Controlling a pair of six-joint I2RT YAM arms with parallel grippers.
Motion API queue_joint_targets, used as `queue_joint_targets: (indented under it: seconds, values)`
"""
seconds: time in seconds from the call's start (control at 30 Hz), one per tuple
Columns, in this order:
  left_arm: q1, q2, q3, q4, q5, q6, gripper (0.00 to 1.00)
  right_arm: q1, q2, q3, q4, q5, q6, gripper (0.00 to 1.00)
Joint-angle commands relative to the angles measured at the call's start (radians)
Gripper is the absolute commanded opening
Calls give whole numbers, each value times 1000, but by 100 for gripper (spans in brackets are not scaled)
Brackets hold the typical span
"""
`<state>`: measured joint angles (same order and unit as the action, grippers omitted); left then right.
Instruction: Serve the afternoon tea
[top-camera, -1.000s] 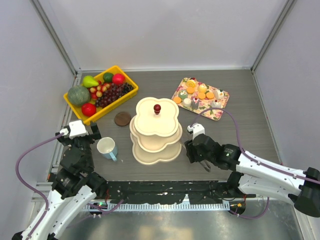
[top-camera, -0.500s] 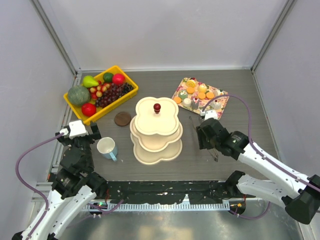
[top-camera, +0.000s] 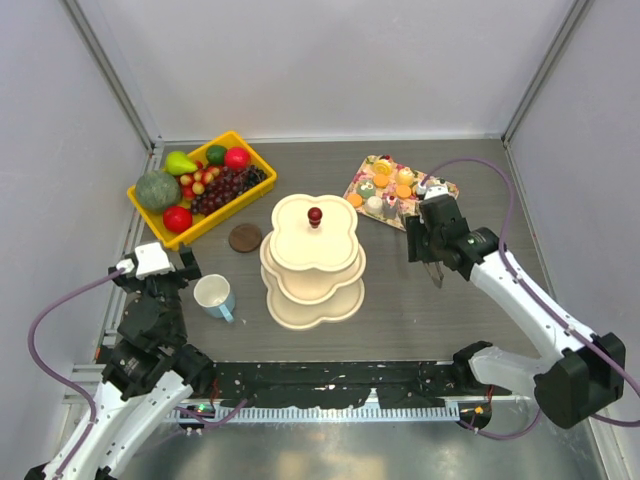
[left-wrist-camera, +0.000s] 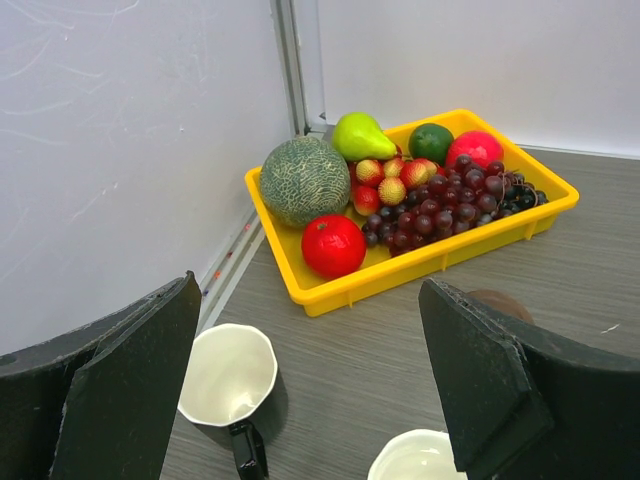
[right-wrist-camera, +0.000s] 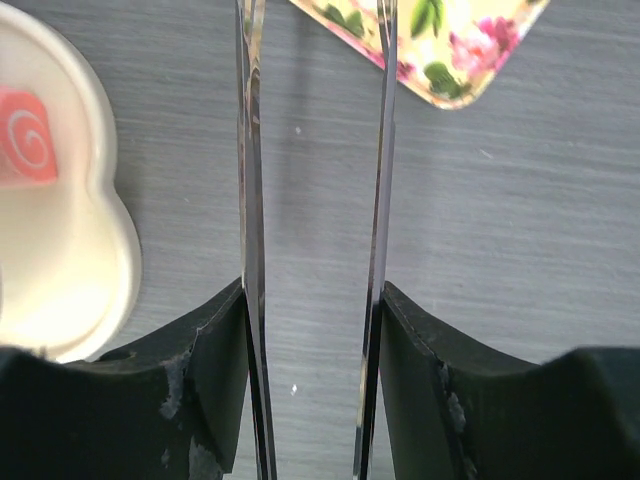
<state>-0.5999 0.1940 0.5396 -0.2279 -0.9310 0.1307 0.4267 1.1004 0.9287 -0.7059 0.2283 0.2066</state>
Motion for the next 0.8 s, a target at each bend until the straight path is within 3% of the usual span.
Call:
queue_joint_targets:
  seconds: [0.0,0.23,0.77]
  values:
    - [6,-16,5,41,8,-22,99,-3,85,90,111,-57,-23,55]
    - [6,-33,3,36,8,-25,99,-12,229,173,141,14,5,56]
    - [5,-41,3,33,14,-32,99,-34,483,251,206,9,43,57]
